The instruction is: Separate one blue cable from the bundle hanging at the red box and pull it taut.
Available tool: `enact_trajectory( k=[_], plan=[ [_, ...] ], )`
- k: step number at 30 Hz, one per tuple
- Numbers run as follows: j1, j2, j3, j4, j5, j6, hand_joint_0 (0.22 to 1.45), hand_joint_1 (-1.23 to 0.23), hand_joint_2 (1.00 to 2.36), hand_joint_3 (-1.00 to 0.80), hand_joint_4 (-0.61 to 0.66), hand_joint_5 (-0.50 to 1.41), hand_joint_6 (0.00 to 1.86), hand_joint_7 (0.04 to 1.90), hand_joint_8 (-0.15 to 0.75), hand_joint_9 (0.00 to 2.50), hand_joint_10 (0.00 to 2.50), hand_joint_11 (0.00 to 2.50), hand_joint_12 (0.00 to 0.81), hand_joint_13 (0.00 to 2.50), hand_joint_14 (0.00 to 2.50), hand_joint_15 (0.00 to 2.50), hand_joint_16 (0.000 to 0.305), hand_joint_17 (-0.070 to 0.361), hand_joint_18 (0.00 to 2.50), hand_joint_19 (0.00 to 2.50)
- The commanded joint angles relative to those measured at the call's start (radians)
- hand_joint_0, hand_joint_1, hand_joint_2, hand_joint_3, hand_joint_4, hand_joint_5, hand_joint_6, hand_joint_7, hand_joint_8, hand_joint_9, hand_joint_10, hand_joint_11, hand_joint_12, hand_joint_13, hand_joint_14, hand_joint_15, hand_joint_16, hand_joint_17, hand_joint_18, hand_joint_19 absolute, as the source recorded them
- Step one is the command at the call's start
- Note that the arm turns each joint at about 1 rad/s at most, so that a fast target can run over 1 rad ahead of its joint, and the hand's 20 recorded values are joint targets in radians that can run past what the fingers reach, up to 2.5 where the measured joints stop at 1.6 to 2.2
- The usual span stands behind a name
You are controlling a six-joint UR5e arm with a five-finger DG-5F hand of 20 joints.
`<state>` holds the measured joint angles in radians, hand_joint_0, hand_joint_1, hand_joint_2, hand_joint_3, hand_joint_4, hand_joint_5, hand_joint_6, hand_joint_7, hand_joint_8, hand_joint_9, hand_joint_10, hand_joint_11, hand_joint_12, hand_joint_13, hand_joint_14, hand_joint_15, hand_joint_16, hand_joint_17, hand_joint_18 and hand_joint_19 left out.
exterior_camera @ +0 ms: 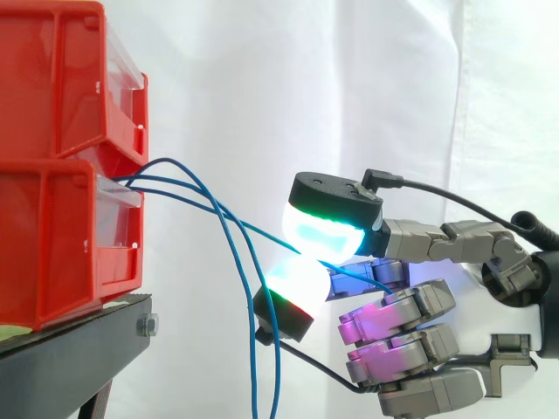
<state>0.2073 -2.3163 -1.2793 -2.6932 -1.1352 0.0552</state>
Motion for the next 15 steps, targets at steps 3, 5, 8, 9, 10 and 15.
enact_trajectory(
  k=[3, 5, 8, 9, 10, 15],
  plan=[
    [0.000, 0.000, 0.000, 0.000, 0.000, 0.000, 0.68, -0.74, 1.02, -0.12, 0.09, -0.14, 0.93, 1.18, 0.362, 1.04, 2.06, 1.32, 0.394, 0.95, 2.43, 1.51, 0.037, 0.083, 1.51, 2.17],
    [0.001, 0.000, 0.000, 0.000, 0.000, 0.000, 0.68, -0.74, 1.02, -0.13, 0.09, -0.14, 0.93, 1.17, 0.360, 1.04, 2.06, 1.32, 0.393, 0.94, 2.45, 1.50, 0.036, 0.082, 1.51, 2.18],
    [0.000, 0.000, 0.000, 0.000, 0.000, 0.000, 0.68, -0.74, 1.02, -0.12, 0.09, -0.14, 0.93, 1.17, 0.355, 1.04, 2.06, 1.32, 0.393, 0.94, 2.47, 1.47, 0.037, 0.084, 1.51, 2.18],
    [0.000, 0.000, 0.000, 0.000, 0.000, 0.000, 0.68, -0.74, 1.02, -0.12, 0.09, -0.14, 0.93, 1.17, 0.356, 1.04, 2.07, 1.30, 0.388, 0.94, 2.47, 1.47, 0.037, 0.084, 1.51, 2.18],
    [0.000, 0.000, 0.000, 0.000, 0.000, 0.000, 0.68, -0.74, 1.02, -0.12, 0.09, -0.14, 0.93, 1.17, 0.353, 1.04, 2.08, 1.28, 0.387, 0.94, 2.48, 1.46, 0.037, 0.082, 1.51, 2.19],
    [0.000, 0.000, 0.000, 0.000, 0.000, 0.000, 0.67, -0.74, 1.02, -0.10, 0.09, -0.14, 0.93, 1.18, 0.358, 1.06, 2.13, 1.28, 0.389, 0.95, 2.50, 1.44, 0.037, 0.083, 1.52, 2.20]
  ],
)
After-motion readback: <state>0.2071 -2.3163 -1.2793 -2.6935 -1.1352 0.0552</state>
